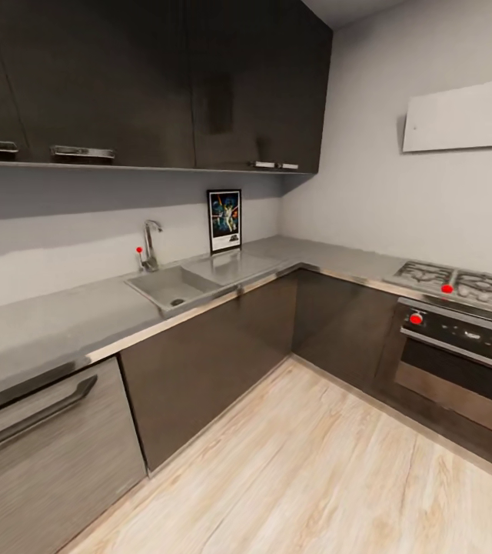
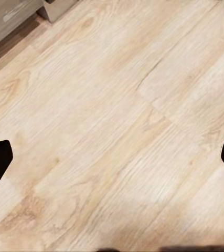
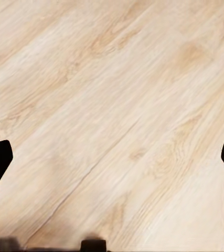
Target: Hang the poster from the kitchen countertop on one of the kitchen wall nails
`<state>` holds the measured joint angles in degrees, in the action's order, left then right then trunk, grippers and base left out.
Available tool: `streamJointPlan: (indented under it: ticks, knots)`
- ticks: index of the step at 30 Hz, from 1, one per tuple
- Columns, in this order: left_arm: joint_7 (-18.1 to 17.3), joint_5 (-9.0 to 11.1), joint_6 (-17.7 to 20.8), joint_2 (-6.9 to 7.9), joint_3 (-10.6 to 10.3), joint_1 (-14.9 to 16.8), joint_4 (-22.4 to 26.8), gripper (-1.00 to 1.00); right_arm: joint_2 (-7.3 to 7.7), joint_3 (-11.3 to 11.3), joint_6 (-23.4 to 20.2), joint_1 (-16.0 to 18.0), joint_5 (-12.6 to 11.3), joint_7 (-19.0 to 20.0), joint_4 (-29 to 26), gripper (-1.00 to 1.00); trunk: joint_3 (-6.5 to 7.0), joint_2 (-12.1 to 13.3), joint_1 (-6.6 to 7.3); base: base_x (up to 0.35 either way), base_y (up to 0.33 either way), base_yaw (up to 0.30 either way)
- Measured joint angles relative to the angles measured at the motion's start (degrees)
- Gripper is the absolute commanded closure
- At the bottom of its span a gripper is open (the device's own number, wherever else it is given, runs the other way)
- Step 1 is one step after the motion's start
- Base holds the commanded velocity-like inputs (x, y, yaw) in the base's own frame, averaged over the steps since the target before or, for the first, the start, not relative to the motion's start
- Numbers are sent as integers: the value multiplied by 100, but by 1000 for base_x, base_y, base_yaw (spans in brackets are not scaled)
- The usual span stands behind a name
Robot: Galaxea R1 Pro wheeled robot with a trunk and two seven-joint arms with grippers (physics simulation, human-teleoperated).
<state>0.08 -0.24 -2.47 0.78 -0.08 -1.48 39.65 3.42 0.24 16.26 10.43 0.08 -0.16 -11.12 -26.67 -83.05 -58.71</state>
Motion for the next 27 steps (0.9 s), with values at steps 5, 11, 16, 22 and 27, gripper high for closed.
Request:
streamJointPlan:
  ticks: [5,11,16,22,27]
  knots:
    - [0,0,0,0,0,0,0,-100,-2,0,0,0,0,0,0,-100,0,0,0,192,-293,121]
    - [0,0,0,0,0,0,0,-100,-8,0,0,0,0,0,0,-100,0,0,0,192,-293,242]
    - [0,0,0,0,0,0,0,-100,-9,0,0,0,0,0,0,-100,0,0,0,192,-293,277]
    - [0,0,0,0,0,0,0,-100,-11,0,0,0,0,0,0,-100,0,0,0,192,-293,262]
    - [0,0,0,0,2,0,0,-100,-4,0,-7,0,0,0,0,-100,0,0,0,192,-292,74]
